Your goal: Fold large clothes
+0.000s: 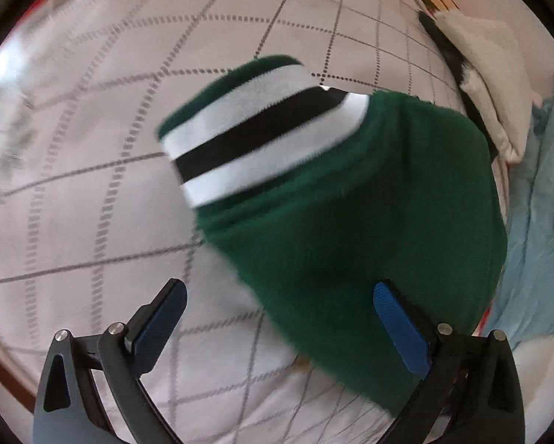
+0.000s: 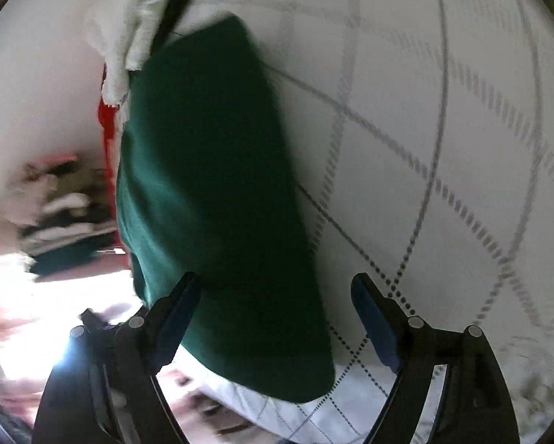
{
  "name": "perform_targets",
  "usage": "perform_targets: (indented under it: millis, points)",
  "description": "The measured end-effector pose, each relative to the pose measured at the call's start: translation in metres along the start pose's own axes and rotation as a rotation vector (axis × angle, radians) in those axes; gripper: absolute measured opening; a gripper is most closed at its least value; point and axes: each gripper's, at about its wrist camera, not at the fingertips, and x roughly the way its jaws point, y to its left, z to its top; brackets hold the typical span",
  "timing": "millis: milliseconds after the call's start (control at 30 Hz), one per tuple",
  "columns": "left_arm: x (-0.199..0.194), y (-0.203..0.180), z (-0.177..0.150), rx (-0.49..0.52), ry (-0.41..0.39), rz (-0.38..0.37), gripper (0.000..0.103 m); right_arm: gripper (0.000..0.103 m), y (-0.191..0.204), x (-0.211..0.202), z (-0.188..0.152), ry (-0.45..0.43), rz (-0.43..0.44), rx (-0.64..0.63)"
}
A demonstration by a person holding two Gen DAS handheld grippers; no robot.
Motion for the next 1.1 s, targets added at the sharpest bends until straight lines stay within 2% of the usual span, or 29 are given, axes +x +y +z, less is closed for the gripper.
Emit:
perform_targets:
  millis: [100, 200, 300, 400, 433, 467, 500, 567, 600, 633, 800, 1100]
  points:
    - [0.012, -0.005, 0.011, -0.018, -0.012, -0.082, 0.103, 0.091, -0.008, 0.015, 0.015, 0.009, 0.156, 0.002]
    - [0.015, -0.020, 0.015, 0.026, -0.023, -0.111, 0.103, 0.090, 0.002, 0.034, 0.034, 0.055, 0.232, -0.014]
    - [0.022, -0.032, 0.019, 0.051, -0.027, -0.108, 0.103, 0.091, 0.016, 0.056, 0.053, 0.102, 0.258, -0.011]
    - [0.019, -0.037, 0.022, 0.056, -0.082, -0.109, 0.101, 0.089, 0.033, 0.073, 0.061, 0.109, 0.223, -0.033]
    - [0.016, -0.041, 0.024, 0.070, -0.116, -0.098, 0.093, 0.081, 0.038, 0.075, 0.061, 0.101, 0.208, -0.045]
    - [0.013, -0.041, 0.024, 0.085, -0.141, -0.097, 0.087, 0.066, 0.039, 0.074, 0.061, 0.091, 0.211, -0.043]
    - [0.010, -0.044, 0.026, 0.098, -0.158, -0.100, 0.075, 0.061, 0.039, 0.075, 0.061, 0.079, 0.224, -0.017]
    - [0.005, -0.050, 0.031, 0.116, -0.200, -0.097, 0.039, 0.050, 0.049, 0.070, 0.060, 0.047, 0.223, -0.028]
    - [0.002, -0.051, 0.034, 0.110, -0.216, -0.095, 0.029, 0.048, 0.053, 0.064, 0.059, 0.037, 0.220, -0.032]
    - [-0.001, -0.051, 0.036, 0.108, -0.229, -0.108, 0.025, 0.045, 0.056, 0.060, 0.059, 0.031, 0.226, -0.026]
    - [-0.025, -0.063, 0.042, 0.129, -0.291, -0.131, 0.019, 0.040, 0.084, 0.033, 0.063, -0.001, 0.236, -0.071]
    - [-0.082, -0.091, 0.056, 0.150, -0.383, -0.192, 0.017, 0.038, 0.160, -0.018, 0.073, -0.009, 0.266, -0.209]
